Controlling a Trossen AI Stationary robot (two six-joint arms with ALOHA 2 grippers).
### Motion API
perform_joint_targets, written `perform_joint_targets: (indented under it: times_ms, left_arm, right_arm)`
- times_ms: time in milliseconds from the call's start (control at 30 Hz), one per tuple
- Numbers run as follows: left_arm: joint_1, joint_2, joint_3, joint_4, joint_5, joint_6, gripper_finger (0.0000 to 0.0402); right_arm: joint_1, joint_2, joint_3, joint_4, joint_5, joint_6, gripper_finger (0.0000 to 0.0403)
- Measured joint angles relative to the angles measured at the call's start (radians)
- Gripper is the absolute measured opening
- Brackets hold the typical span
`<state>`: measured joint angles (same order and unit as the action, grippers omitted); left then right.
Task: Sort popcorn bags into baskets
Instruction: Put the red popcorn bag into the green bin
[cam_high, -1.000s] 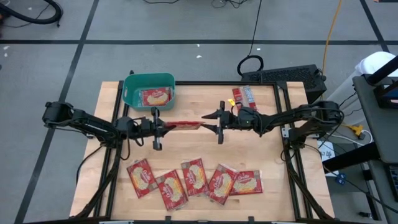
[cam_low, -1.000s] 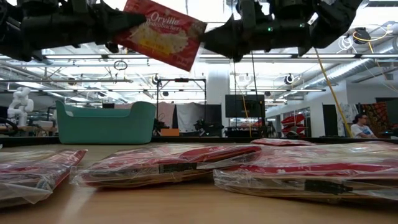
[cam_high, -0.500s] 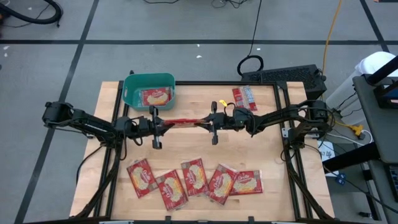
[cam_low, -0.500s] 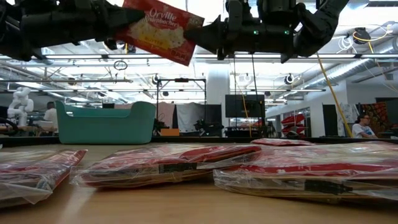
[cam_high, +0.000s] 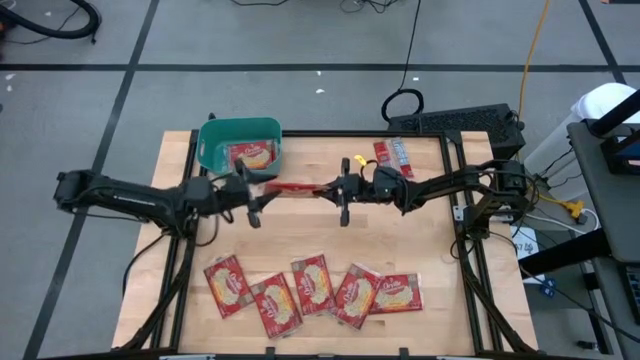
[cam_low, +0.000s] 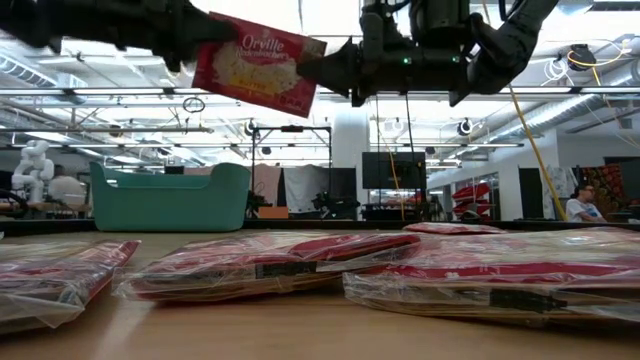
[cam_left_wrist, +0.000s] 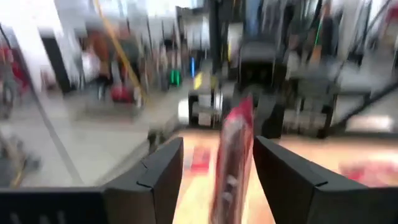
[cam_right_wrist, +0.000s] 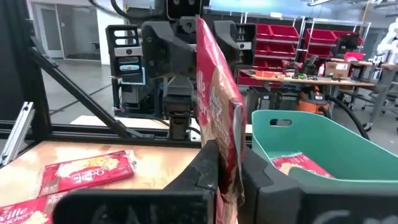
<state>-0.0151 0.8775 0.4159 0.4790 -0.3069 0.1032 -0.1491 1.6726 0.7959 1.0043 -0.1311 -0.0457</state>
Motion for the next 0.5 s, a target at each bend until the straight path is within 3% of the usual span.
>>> perform_joint_targets:
  times_ms: [167,400,500]
  left_arm:
    - [0.044,0.001,0.158,-0.352,0.06,-0.013,0.015]
    - [0.063,-0.009,0.175,-0.395,0.135,0.001,0.0024]
    - [0.079,-0.009,0.165,-0.396,0.139,-0.001,0.002]
  right_arm:
    - [-0.011,0.0,0.0,-0.013,0.0,0.002,0.001]
    - [-0.014,0.0,0.0,-0.014,-0.002,0.0,0.001]
    - [-0.015,0.0,0.0,-0.019,0.0,-0.004,0.0017]
